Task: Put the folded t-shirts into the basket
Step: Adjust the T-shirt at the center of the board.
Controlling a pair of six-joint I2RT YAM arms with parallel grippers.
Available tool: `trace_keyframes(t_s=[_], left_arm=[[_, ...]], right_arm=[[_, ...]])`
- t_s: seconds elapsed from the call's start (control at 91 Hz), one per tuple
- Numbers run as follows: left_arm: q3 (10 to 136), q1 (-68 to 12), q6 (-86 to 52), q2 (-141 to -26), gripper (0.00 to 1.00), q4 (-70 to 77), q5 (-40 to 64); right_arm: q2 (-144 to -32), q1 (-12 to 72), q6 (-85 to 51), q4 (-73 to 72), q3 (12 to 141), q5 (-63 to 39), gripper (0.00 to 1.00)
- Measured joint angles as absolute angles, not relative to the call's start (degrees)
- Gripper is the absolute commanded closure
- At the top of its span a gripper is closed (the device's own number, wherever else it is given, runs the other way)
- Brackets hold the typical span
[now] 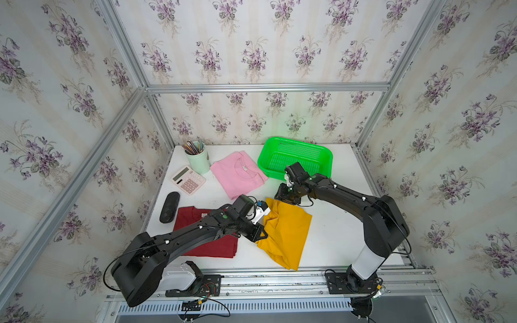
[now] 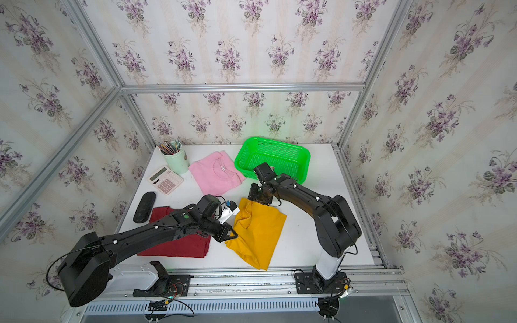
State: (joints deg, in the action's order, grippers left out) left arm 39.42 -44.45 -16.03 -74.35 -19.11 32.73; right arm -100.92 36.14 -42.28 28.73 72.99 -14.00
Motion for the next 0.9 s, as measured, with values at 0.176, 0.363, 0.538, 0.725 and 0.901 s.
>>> trace_keyframes(t_s=[0.176, 0.363, 0.538, 0.725, 0.901], left_arm=[[36.3, -44.1, -19.4, -71.2, 1.00, -20.0, 29.3], [34.0, -43.1, -23.8, -70.7, 0.99, -22.4, 27.6], [30.9, -43.1, -27.8, -72.9, 0.99, -21.6, 28.6], [29.1, -43.0, -30.4, -71.8, 0.95, -20.7, 28.7], [27.4, -43.0, -31.8, -69.9, 0.86, -19.7, 28.2]], right_arm=[[-104.0, 37.2, -42.3, 30.9, 78.4, -13.0, 0.21], [-109.0, 39.1, -43.4, 35.4, 83.1, -10.9, 0.17], [-114.0, 42.9, -45.0, 38.4, 86.9, -9.7, 0.11], [-120.0, 45.1, -46.4, 41.5, 91.9, -7.9, 0.10], [-123.5, 47.3, -46.6, 44.7, 95.8, -6.2, 0.10]])
